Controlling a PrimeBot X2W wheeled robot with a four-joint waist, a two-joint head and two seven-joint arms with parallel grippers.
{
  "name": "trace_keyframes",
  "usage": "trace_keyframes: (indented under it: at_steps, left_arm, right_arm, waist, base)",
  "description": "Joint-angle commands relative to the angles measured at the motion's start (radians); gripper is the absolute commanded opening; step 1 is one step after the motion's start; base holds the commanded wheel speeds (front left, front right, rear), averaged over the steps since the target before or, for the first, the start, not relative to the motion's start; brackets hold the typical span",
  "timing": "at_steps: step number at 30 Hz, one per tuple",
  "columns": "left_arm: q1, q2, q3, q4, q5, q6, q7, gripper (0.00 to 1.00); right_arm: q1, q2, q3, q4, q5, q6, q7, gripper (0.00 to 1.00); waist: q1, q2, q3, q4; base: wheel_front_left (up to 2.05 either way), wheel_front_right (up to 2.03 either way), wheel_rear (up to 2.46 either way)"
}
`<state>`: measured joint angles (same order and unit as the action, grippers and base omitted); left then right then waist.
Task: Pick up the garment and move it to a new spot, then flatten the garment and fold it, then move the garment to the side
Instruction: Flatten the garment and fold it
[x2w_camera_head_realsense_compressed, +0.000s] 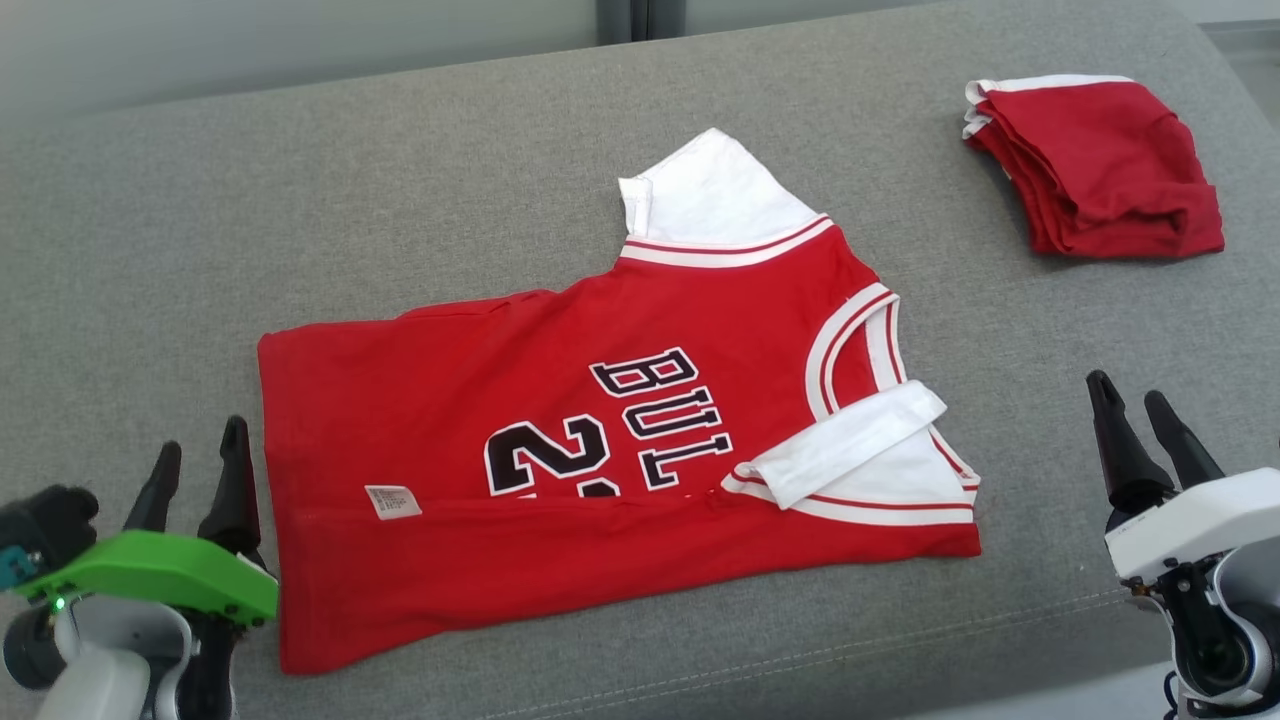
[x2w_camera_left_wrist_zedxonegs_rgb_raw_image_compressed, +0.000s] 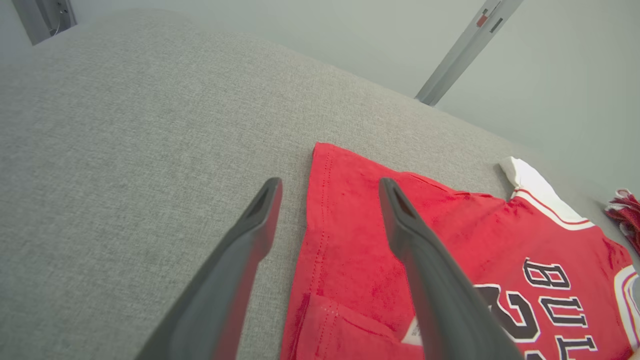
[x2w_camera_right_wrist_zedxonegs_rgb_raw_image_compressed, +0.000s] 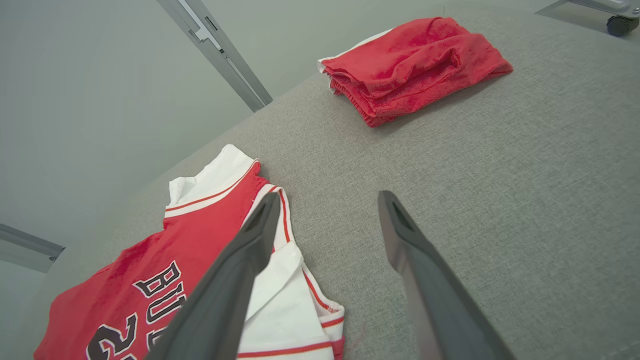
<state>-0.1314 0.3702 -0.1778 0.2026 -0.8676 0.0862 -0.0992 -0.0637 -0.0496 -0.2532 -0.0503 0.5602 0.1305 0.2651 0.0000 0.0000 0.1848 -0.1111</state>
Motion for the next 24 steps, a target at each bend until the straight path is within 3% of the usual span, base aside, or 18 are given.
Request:
trace_keyframes:
  at_steps: [1,5,12,24]
  left_arm:
    - [-0.034,0.020,-0.008,0.009,0.017,0.005,0.015,1.00]
    - [-0.140,0.067,-0.063,0.056,0.087,0.014,0.083,1.00]
    - [-0.323,0.095,-0.143,0.175,0.167,0.002,0.179,1.00]
    - [-0.520,0.095,-0.223,0.366,0.235,-0.016,0.274,1.00]
  right_arm:
    - [-0.016,-0.002,0.003,-0.010,-0.004,0.000,0.008,1.00]
    - [-0.058,-0.002,0.034,-0.030,-0.008,0.000,0.023,1.00]
    - [-0.113,-0.012,0.102,-0.044,0.001,0.000,0.032,1.00]
    - [-0.165,-0.047,0.155,-0.053,0.025,0.000,0.037,1.00]
  waist:
    - [0.0000,0.0000,0.015,-0.001]
    - [0.0000,0.0000,0.058,-0.004]
    - [0.0000,0.0000,0.137,-0.013]
    - [0.0000,0.0000,0.204,-0.017]
  base:
    - [0.00,0.00,0.00]
    - [0.00,0.00,0.00]
    - [0.00,0.00,0.00]
    - [0.00,0.00,0.00]
